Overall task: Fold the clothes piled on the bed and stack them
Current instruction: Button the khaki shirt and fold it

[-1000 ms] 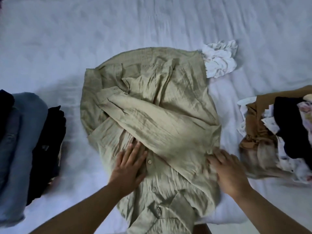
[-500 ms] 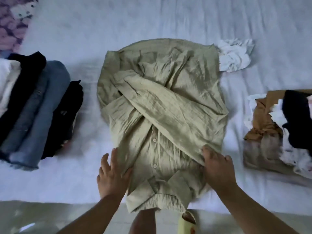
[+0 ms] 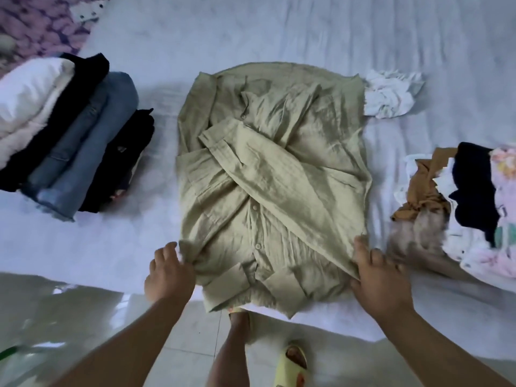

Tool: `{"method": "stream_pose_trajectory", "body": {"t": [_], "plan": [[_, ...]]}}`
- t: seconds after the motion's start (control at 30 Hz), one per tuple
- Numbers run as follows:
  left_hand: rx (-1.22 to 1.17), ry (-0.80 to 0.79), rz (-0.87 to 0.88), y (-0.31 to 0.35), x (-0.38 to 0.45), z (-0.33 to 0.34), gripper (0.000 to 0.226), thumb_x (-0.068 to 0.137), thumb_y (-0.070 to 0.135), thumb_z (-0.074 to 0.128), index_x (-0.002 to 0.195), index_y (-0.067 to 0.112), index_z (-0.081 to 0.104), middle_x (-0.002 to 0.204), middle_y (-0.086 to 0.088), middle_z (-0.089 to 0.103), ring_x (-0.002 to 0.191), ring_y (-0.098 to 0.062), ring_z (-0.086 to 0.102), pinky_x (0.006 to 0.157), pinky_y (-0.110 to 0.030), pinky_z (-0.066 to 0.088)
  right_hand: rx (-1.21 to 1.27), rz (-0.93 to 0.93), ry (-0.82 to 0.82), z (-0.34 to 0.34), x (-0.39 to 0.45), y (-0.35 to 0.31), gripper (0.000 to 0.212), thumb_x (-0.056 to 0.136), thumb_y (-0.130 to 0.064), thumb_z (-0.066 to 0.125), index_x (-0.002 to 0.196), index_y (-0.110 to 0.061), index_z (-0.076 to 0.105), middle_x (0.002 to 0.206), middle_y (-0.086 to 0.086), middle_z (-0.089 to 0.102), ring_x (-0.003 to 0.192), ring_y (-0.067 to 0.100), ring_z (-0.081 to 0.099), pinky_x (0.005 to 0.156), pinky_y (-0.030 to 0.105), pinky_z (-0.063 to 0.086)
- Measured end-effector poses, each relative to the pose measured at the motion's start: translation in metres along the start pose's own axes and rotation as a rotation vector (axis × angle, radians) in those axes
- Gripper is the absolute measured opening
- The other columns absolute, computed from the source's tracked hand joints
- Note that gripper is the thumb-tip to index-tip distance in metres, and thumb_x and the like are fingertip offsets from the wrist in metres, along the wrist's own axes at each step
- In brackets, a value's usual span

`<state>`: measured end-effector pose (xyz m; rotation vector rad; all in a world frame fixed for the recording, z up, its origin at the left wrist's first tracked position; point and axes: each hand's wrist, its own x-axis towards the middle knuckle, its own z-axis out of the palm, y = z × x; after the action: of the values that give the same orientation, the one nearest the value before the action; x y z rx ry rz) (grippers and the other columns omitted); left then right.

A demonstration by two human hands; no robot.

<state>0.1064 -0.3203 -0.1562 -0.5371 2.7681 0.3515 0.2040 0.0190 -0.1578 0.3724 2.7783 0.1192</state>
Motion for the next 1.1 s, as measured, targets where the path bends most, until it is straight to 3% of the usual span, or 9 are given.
{"method": "stream_pose_trajectory", "body": {"t": [0.1,0.27,0.43,0.57,0.7,0.8,0.87,0.97,1.1], "plan": [[0.101,0.039,0.218,0.014,0.006,0.003,0.046,0.084,0.043,0.059,0.121,0.017,0.050,0.118,-0.008,0.050,0.110,-0.031,0.048,0.083,-0.043,0.043,0.011,-0.045,0.233,0.004,0.004,-0.007,0.079,0.034,-0.026,0.092,0.104,-0.001,0.067,0.075,0.019,0.063,0.065,0.035,0.062,0.056,0.040,0.047],[0.279,-0.042,0.224,0.026,0.031,0.001,0.026,0.088,0.024,0.052,0.112,0.013,0.047,0.105,-0.009,0.053,0.095,-0.033,0.054,0.067,-0.035,0.037,0.017,-0.169,0.420,0.011,0.019,-0.013,0.016,0.065,-0.005,0.052,0.079,-0.011,0.056,0.057,0.011,0.057,0.051,0.029,0.059,0.051,0.035,0.043],[0.340,-0.047,0.099,-0.006,0.040,-0.020,0.010,0.086,0.019,0.046,0.093,0.014,0.040,0.081,-0.005,0.056,0.072,-0.029,0.053,0.060,-0.031,0.036,0.027,-0.229,0.288,0.017,0.013,0.011,0.015,0.049,-0.015,0.067,0.064,-0.012,0.063,0.057,0.009,0.057,0.050,0.030,0.058,0.053,0.038,0.046],[0.166,0.026,0.404,-0.038,0.043,-0.020,0.053,0.080,0.047,0.062,0.120,0.014,0.051,0.124,-0.008,0.053,0.112,-0.031,0.051,0.083,-0.041,0.042,0.048,-0.361,0.269,0.017,0.004,0.019,0.045,0.072,-0.045,0.044,0.093,-0.010,0.064,0.097,0.012,0.062,0.087,0.032,0.059,0.075,0.042,0.038],[0.509,-0.046,1.012,-0.069,0.057,-0.009,0.111,0.053,0.071,0.064,0.145,0.016,0.035,0.154,-0.006,0.028,0.144,-0.022,0.018,0.112,-0.044,0.019,0.005,-0.688,0.162,0.033,-0.001,0.009,0.083,0.059,-0.043,0.057,0.137,-0.015,0.047,0.147,0.010,0.042,0.134,0.029,0.038,0.103,0.050,0.029],[0.588,-0.022,1.101,-0.073,0.069,-0.001,0.104,0.056,0.040,0.083,0.145,0.021,0.034,0.160,0.001,0.011,0.147,-0.023,0.009,0.114,-0.047,0.010,0.055,-0.649,0.104,0.048,0.000,0.002,0.080,0.064,-0.030,0.050,0.142,-0.018,0.039,0.150,0.004,0.037,0.144,0.021,0.020,0.107,0.046,0.024],[0.499,0.116,1.174,-0.069,0.076,0.001,0.074,0.074,0.025,0.059,0.144,0.024,0.033,0.156,0.004,0.024,0.147,-0.017,0.001,0.114,-0.045,0.008,0.088,-0.622,0.125,0.049,0.004,0.000,0.066,0.072,-0.023,0.040,0.138,-0.020,0.043,0.146,0.000,0.042,0.146,0.015,0.009,0.109,0.042,0.020],[0.377,0.132,1.281,-0.056,0.084,-0.005,0.050,0.077,0.021,0.040,0.123,0.019,0.058,0.131,0.000,0.059,0.145,-0.016,0.017,0.114,-0.042,0.012,0.106,-0.641,0.154,0.039,0.015,0.001,0.055,0.072,-0.014,0.034,0.116,-0.022,0.066,0.126,-0.003,0.062,0.134,0.014,0.040,0.108,0.034,0.014],[0.240,-0.030,1.259,-0.051,0.078,-0.016,0.042,0.061,0.009,0.080,0.101,0.022,0.074,0.113,0.005,0.069,0.110,-0.017,0.061,0.100,-0.027,0.039,0.221,-0.600,0.048,0.010,0.026,-0.001,0.039,0.071,-0.021,0.038,0.089,-0.028,0.072,0.091,-0.009,0.073,0.085,0.016,0.071,0.083,0.025,0.042]]}}
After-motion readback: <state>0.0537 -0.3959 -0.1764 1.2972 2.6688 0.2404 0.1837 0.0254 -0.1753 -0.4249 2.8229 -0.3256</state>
